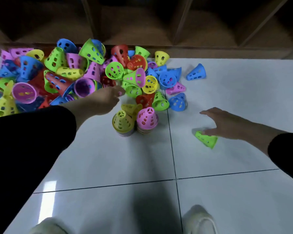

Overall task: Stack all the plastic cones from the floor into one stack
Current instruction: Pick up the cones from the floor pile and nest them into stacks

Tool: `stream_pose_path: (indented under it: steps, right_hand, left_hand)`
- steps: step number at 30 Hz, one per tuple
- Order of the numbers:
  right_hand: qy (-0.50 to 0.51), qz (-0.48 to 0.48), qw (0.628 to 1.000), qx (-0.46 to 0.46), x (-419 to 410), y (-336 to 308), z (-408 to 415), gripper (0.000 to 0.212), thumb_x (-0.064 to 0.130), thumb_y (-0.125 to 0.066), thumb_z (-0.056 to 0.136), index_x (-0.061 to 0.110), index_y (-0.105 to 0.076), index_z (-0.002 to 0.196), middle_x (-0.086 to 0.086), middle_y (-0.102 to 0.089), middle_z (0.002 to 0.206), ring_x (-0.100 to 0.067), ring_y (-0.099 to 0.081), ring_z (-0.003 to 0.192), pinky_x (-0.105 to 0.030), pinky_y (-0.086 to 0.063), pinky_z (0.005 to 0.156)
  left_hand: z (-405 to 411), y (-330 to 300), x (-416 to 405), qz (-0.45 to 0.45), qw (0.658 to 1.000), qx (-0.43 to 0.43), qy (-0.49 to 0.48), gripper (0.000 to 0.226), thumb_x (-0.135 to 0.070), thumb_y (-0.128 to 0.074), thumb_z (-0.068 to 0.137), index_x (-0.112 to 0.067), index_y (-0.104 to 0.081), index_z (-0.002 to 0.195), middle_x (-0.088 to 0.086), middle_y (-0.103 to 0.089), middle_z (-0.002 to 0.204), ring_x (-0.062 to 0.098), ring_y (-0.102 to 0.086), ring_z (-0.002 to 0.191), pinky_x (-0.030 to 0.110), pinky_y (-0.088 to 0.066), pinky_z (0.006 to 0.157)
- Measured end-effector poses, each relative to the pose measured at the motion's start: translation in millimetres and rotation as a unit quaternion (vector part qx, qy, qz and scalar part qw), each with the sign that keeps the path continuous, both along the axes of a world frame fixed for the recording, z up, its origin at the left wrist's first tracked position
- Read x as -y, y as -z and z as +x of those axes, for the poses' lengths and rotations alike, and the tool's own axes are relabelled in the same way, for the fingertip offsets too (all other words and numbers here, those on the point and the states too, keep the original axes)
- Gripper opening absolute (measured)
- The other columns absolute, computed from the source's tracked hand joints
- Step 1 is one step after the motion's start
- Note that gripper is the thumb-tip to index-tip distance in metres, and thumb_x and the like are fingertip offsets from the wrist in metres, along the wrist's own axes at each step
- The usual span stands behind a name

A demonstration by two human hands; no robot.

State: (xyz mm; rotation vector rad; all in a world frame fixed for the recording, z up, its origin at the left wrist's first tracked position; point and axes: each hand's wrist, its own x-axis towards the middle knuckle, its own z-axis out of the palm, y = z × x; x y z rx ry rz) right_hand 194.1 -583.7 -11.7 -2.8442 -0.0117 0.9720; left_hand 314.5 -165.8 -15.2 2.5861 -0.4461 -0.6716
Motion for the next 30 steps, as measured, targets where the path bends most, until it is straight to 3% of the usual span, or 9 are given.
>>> stream_pose_path:
  steps: [3,6,10,13,16,19,23,26,30]
  right_hand:
    - [0.019,-0.019,0.999,-0.042,21.4,16.5,-27.7,0.105,0.061,-0.079,0.070,0.035,-0.022,0.154,0.003,-0.029,0.154,-0.025,-0.044,0.133,-0.043,-0.042,0.106]
    - [0.048,-0.015,0.997,-0.058,24.0,37.0,-48.3,0.107,0.053,-0.084,0.068,0.033,-0.022,0.153,0.002,-0.032,0.149,-0.026,-0.050,0.127,-0.041,-0.046,0.101]
    - [0.095,0.024,0.995,-0.008,6.0,62.1,-58.7,0.070,0.037,-0.079,0.081,0.024,-0.040,0.137,-0.007,-0.049,0.125,-0.028,-0.059,0.103,-0.035,-0.047,0.083]
    - [0.113,0.039,0.993,0.019,-9.1,72.6,-54.0,0.054,0.030,-0.074,0.086,0.020,-0.047,0.131,-0.008,-0.051,0.120,-0.030,-0.058,0.105,-0.034,-0.046,0.083]
    - [0.113,0.018,0.993,0.012,-20.0,77.5,-46.2,0.058,0.026,-0.072,0.087,0.015,-0.047,0.138,-0.011,-0.049,0.124,-0.031,-0.058,0.109,-0.032,-0.044,0.084]
    - [0.127,0.059,0.988,0.064,-35.8,66.3,-33.8,0.046,0.031,-0.073,0.086,0.020,-0.057,0.128,-0.004,-0.055,0.112,-0.027,-0.061,0.099,-0.034,-0.047,0.081]
    - [0.223,0.189,0.939,0.181,-67.1,31.0,-7.6,0.035,0.055,-0.068,0.083,0.039,-0.051,0.110,0.011,-0.065,0.091,-0.002,-0.063,0.072,-0.030,-0.050,0.066]
    - [0.235,0.260,0.909,0.225,-92.7,5.3,12.3,0.036,0.063,-0.060,0.085,0.045,-0.043,0.111,0.020,-0.066,0.094,0.006,-0.063,0.081,-0.025,-0.050,0.068]
    - [0.234,0.391,0.855,0.247,-126.3,-21.8,27.8,0.050,0.062,-0.065,0.082,0.035,-0.045,0.119,0.015,-0.068,0.105,-0.002,-0.067,0.096,-0.030,-0.059,0.077]
  left_hand:
    - [14.6,14.3,-3.4,0.052,0.993,-0.016,0.101,0.056,-0.012,-0.058,0.098,-0.024,-0.041,0.150,0.003,-0.040,0.156,0.024,-0.044,0.138,0.032,-0.034,0.108]
    - [18.1,27.2,0.1,0.089,0.980,0.009,0.175,0.073,-0.013,-0.067,0.093,-0.029,-0.030,0.154,0.006,-0.030,0.161,0.027,-0.032,0.145,0.036,-0.030,0.112]
    - [17.2,42.1,6.4,0.116,0.951,0.056,0.282,0.067,-0.024,-0.054,0.099,-0.039,-0.020,0.155,0.002,-0.027,0.162,0.026,-0.031,0.145,0.040,-0.035,0.109]
    - [17.9,49.2,6.8,0.151,0.934,0.063,0.318,0.064,-0.040,-0.045,0.101,-0.040,-0.012,0.156,0.000,-0.025,0.162,0.028,-0.023,0.149,0.045,-0.035,0.113]
    - [17.3,52.6,8.7,0.166,0.934,0.073,0.307,0.065,-0.043,-0.046,0.100,-0.039,-0.014,0.156,-0.002,-0.027,0.162,0.028,-0.020,0.150,0.046,-0.034,0.113]
    - [16.8,54.6,11.8,0.155,0.946,0.047,0.281,0.060,-0.044,-0.047,0.100,-0.036,-0.023,0.155,0.002,-0.042,0.154,0.029,-0.033,0.144,0.048,-0.038,0.111]
    - [15.7,58.2,15.9,0.099,0.965,0.037,0.242,0.049,-0.041,-0.051,0.099,-0.027,-0.044,0.145,0.007,-0.056,0.137,0.029,-0.050,0.128,0.038,-0.043,0.104]
    - [14.4,60.4,13.8,0.064,0.979,0.020,0.194,0.045,-0.038,-0.053,0.100,-0.026,-0.049,0.143,0.005,-0.057,0.137,0.027,-0.052,0.127,0.036,-0.042,0.105]
    - [18.8,62.6,-1.3,0.062,0.987,0.019,0.147,0.043,-0.045,-0.057,0.096,-0.026,-0.053,0.135,0.003,-0.063,0.131,0.026,-0.061,0.114,0.038,-0.049,0.096]
